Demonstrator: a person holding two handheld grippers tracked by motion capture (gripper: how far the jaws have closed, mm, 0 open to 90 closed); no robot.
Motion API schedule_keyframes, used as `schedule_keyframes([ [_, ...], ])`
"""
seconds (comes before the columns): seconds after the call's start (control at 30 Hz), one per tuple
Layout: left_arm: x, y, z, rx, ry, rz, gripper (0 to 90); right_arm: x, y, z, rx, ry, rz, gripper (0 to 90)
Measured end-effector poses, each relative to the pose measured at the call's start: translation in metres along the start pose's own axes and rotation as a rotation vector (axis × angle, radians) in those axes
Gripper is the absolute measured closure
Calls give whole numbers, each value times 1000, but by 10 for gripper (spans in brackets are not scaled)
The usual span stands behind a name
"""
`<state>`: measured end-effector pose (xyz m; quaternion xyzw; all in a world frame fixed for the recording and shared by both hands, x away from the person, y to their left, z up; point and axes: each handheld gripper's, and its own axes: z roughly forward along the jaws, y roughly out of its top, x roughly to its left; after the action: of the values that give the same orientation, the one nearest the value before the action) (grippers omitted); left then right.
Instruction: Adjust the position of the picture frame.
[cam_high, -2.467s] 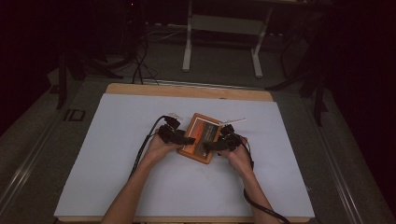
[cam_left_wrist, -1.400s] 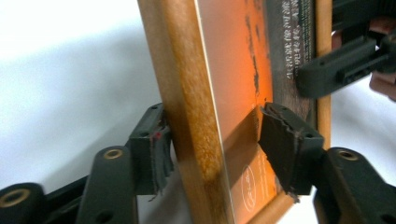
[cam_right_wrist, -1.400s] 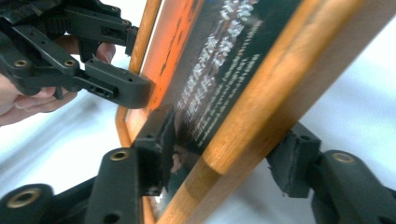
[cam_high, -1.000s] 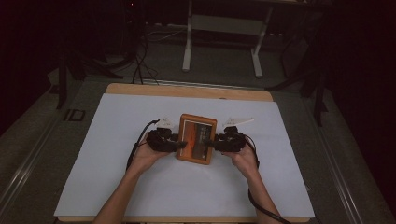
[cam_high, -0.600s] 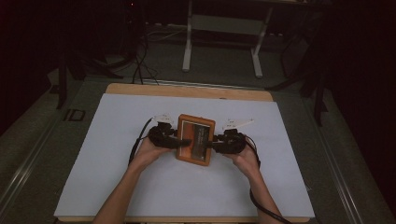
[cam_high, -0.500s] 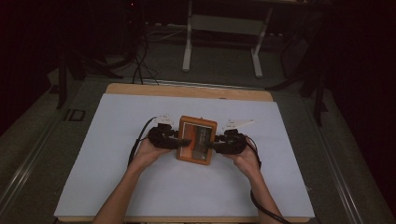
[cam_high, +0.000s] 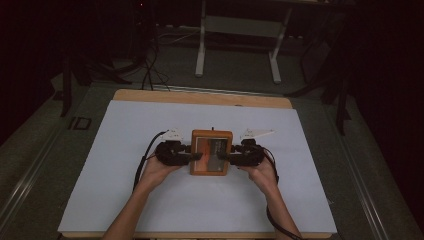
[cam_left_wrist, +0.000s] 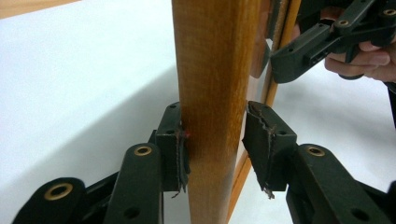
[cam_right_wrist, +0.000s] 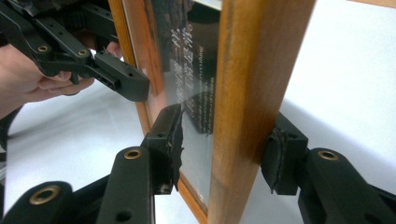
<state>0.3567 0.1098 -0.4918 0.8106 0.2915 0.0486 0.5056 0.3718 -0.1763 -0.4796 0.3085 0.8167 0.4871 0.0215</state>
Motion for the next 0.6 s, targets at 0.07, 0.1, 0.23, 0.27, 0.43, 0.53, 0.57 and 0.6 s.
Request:
schedule_keyframes([
  [0.07,-2,0,-1,2,2,4,607,1,0,-1,1,6,-3,537],
  [0.1,-2,0,-1,3,-3,-1,609,1,0,-2,6,7,-3,538],
  [0.23,-3,0,-4,-18,-28,-23,616,0,-2,-6,-8,36,19,552],
  [0.27,-4,0,-5,-23,-33,-29,618,0,-2,-7,-15,43,24,554],
  [0.43,-10,1,-11,-35,-36,-39,620,4,-1,-13,-31,60,32,559],
  [0.53,-13,0,-14,-35,-45,-58,621,8,-1,-15,-29,68,32,562],
  [0.57,-13,0,-14,-35,-45,-58,621,8,-1,-15,-29,68,32,562],
  [0.6,-14,-2,-16,-31,-52,-70,621,9,-1,-15,-26,70,34,564],
])
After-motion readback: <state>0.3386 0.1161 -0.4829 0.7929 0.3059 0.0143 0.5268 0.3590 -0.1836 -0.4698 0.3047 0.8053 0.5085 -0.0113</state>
